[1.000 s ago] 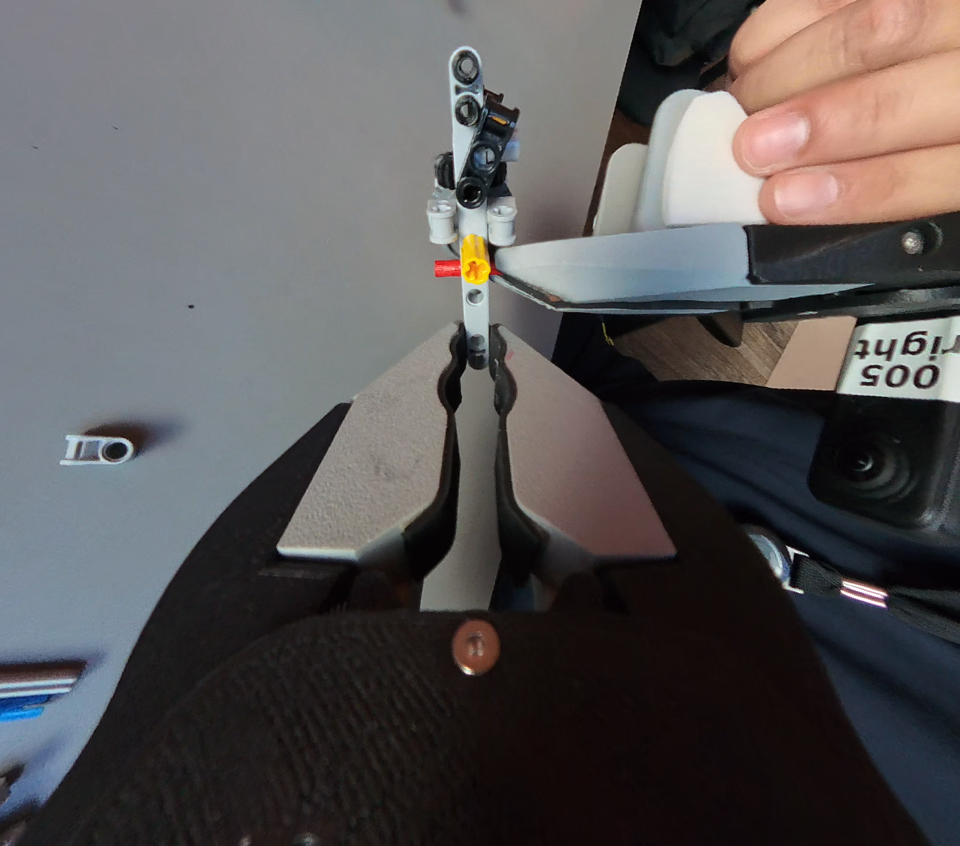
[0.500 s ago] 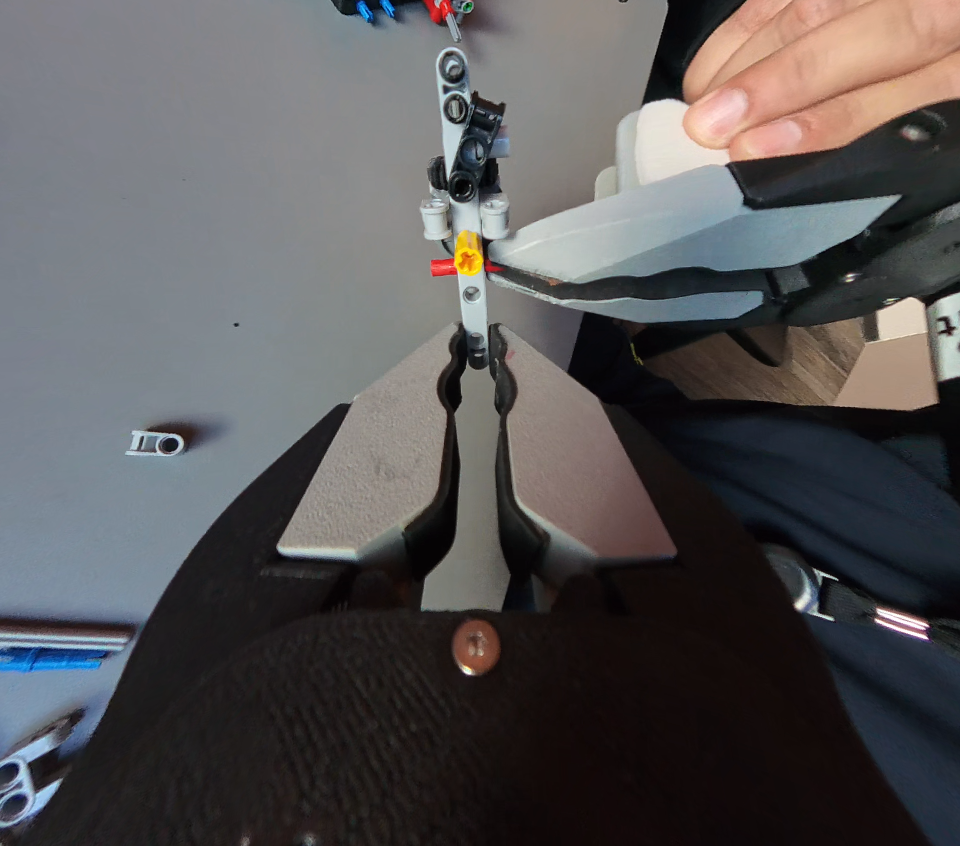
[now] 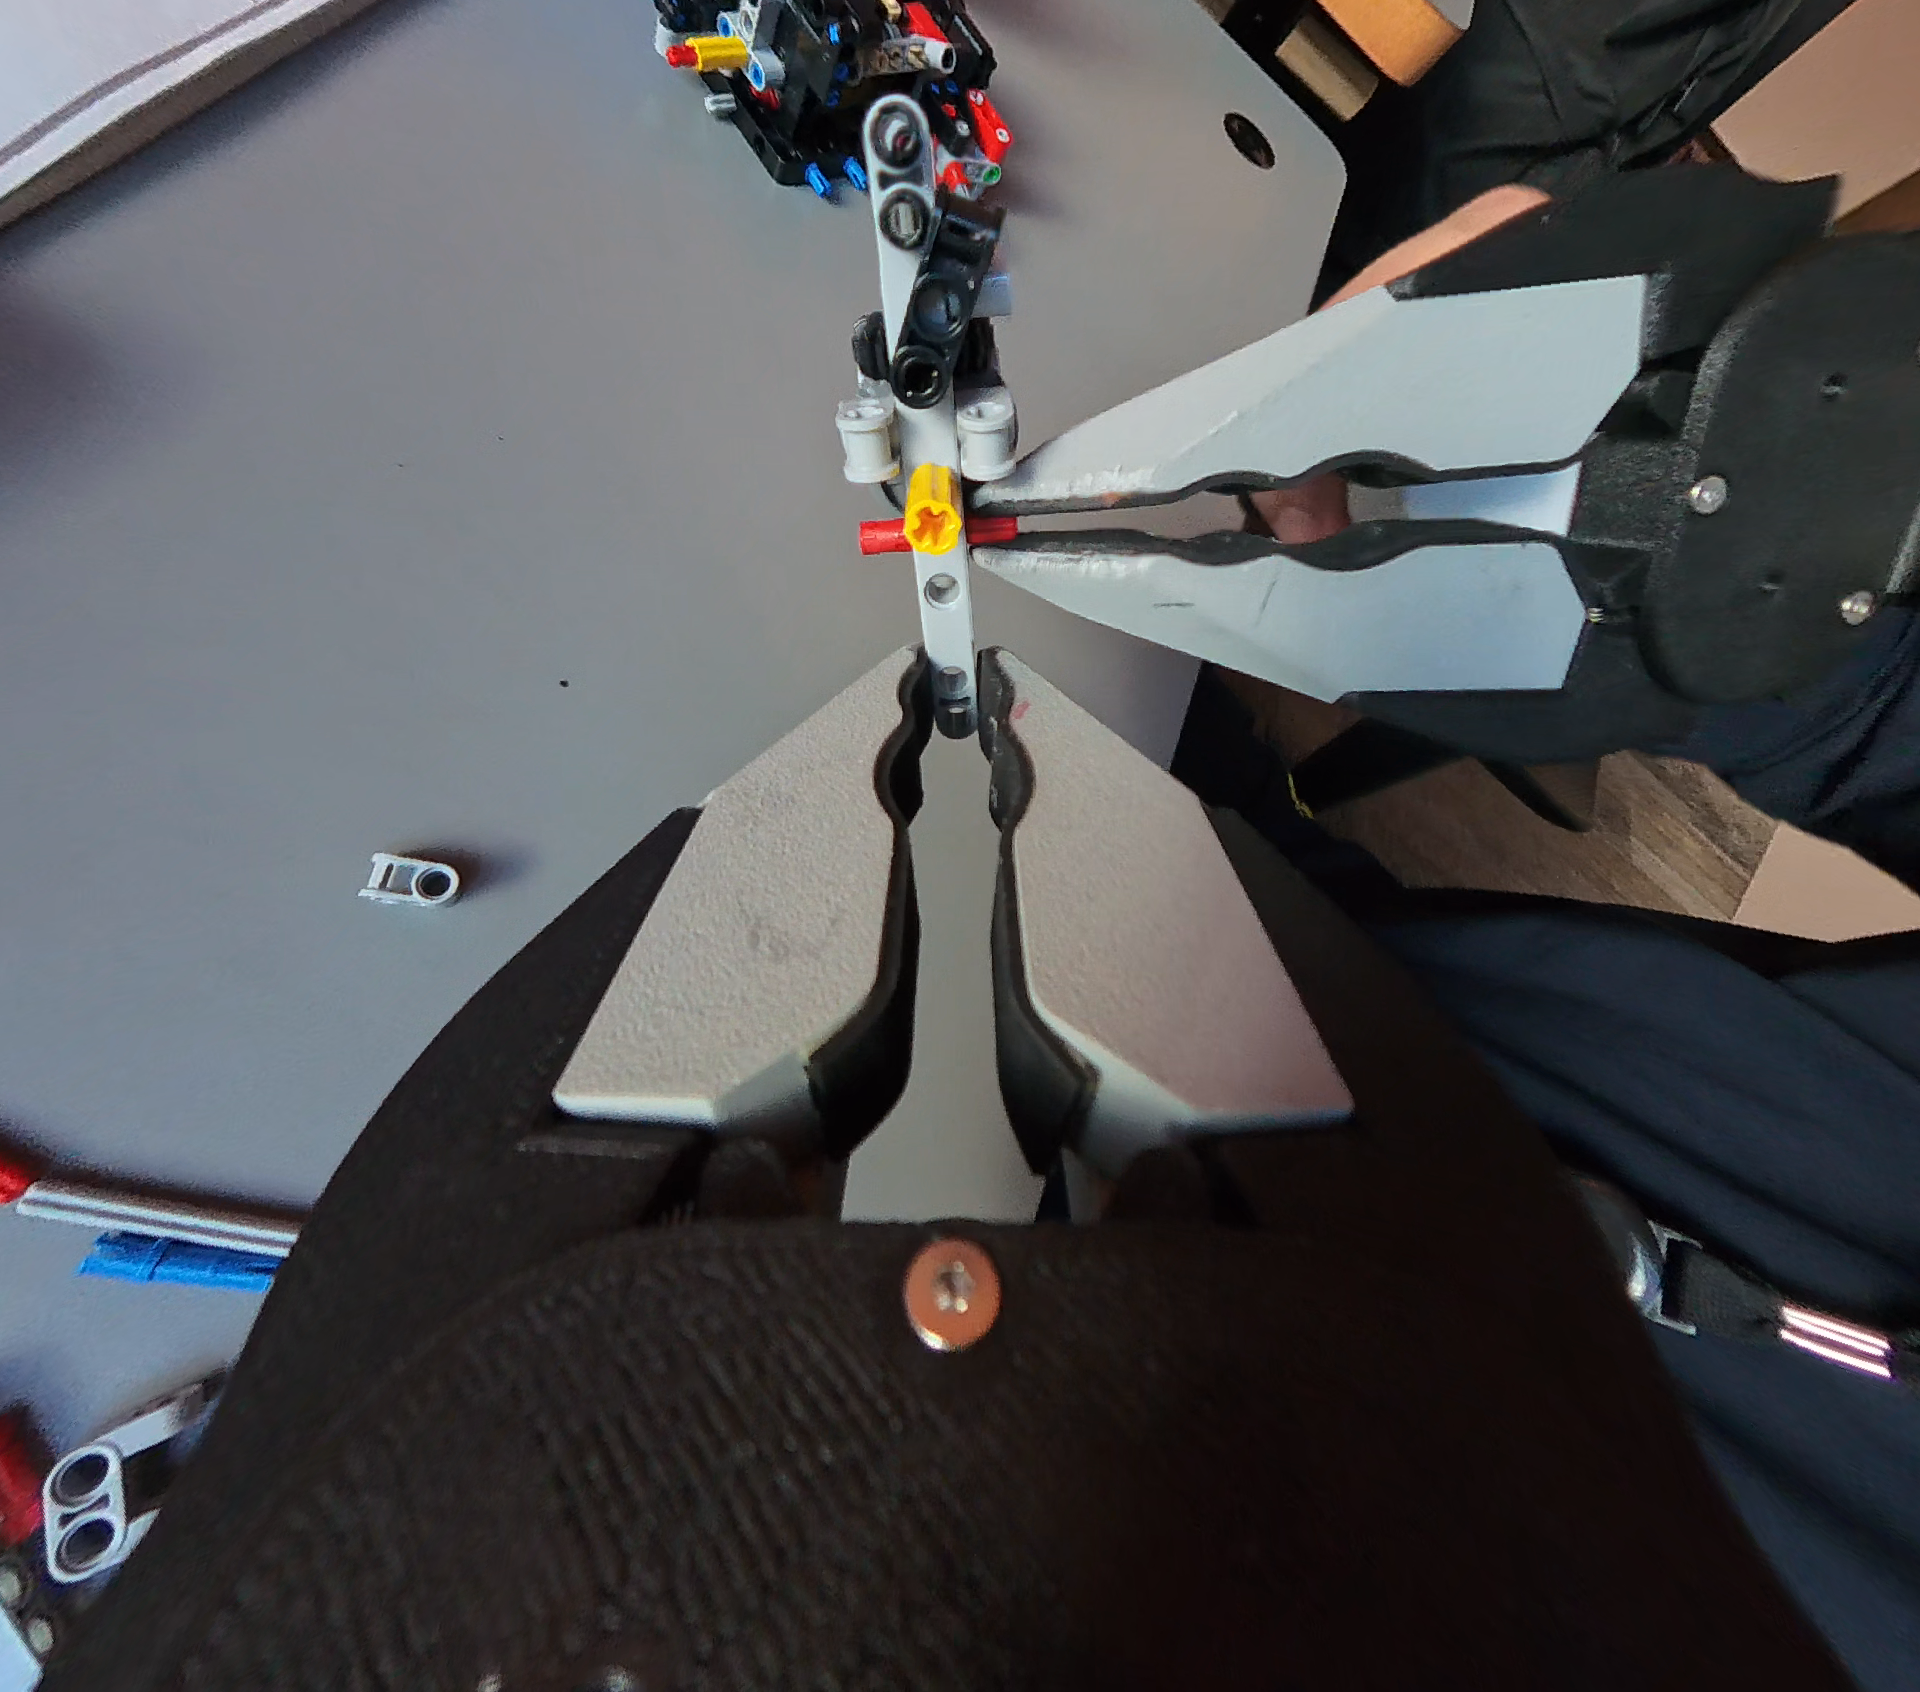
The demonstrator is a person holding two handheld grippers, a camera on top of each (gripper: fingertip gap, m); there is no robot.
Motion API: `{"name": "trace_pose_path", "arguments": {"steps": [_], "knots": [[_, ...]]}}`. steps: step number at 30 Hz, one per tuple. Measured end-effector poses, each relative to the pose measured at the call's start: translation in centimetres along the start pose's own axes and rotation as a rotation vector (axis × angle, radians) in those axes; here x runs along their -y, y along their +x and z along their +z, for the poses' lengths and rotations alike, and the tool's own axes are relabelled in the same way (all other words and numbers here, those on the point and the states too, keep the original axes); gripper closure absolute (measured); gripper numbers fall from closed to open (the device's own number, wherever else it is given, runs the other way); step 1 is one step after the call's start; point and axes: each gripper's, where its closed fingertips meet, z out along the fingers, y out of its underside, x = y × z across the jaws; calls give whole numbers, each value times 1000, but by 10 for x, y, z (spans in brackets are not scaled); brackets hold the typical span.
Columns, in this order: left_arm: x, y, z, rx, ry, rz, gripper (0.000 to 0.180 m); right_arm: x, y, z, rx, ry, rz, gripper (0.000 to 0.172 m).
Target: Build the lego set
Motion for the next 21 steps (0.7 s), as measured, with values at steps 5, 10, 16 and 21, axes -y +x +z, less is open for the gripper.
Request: {"name": "trace_pose_path", "arguments": {"steps": [5, 10, 16, 21], "knots": [[2, -2, -2, -3, 23, -15, 175, 2, 0, 3, 3, 44, 147, 171], [0, -2, -4, -37, 23, -35, 175, 3, -2, 3, 23, 16, -71, 170], [-3, -1, -4, -47, -24, -24, 175, -10, -3, -1, -36, -129, -846, 166], [-5, 1, -2, -65, -57, -30, 176, -11, -5, -2, -34, -130, -1120, 165]]}}
